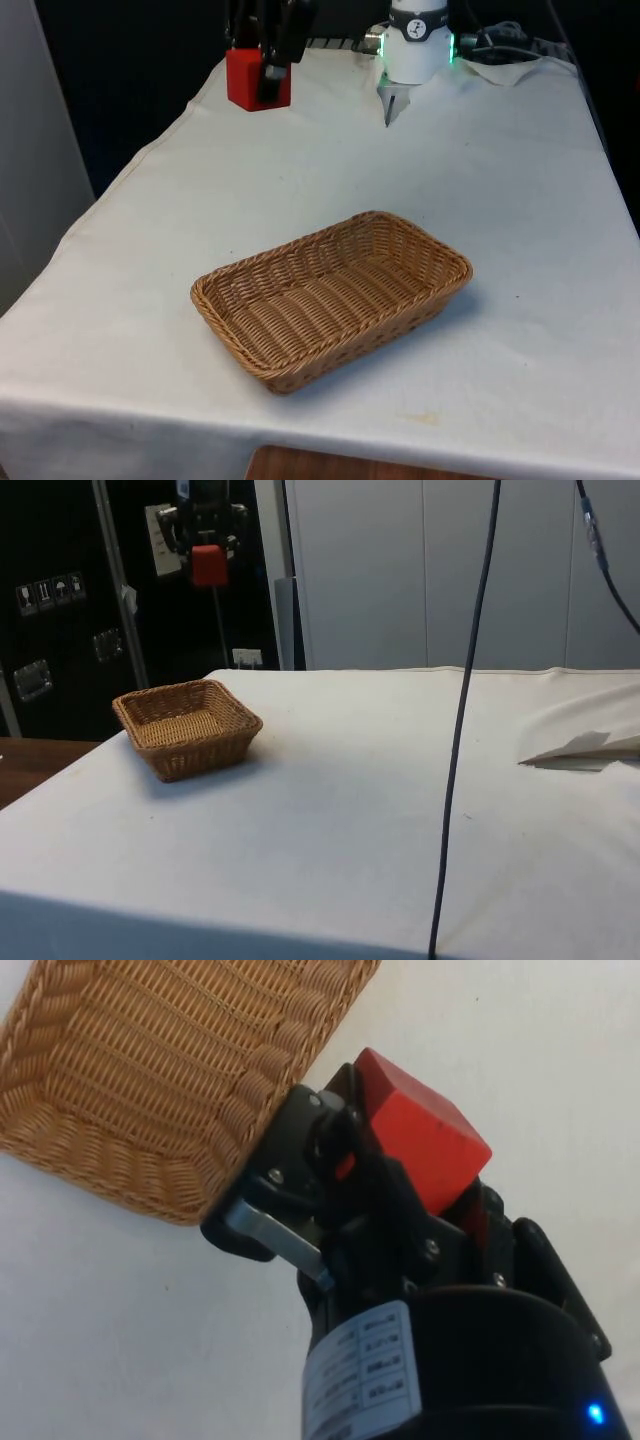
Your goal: Pick up the cube and place it into the basket.
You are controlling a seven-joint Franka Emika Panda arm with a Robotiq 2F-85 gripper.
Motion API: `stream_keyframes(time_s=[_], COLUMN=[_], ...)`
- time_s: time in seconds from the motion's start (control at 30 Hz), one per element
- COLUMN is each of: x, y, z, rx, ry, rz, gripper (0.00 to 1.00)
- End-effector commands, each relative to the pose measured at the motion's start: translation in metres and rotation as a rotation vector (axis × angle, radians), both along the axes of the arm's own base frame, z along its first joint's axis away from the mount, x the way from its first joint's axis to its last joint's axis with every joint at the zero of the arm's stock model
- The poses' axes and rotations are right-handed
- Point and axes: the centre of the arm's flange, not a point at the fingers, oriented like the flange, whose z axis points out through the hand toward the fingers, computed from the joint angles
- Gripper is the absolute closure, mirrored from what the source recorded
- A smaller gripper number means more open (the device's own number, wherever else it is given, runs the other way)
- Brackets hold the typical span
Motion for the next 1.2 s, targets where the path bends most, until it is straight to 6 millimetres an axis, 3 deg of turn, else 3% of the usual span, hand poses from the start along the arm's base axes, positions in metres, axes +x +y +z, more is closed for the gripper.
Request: stream_keyframes(time_s=[0.0,1.17], x=[0.003,0.030], y=[0.001,0.008], z=[-0.001,-0.011], rx=[0.007,-0.033], ry=[-0.003,0.032], rz=[0.016,0.239], gripper=[1.00,1.00])
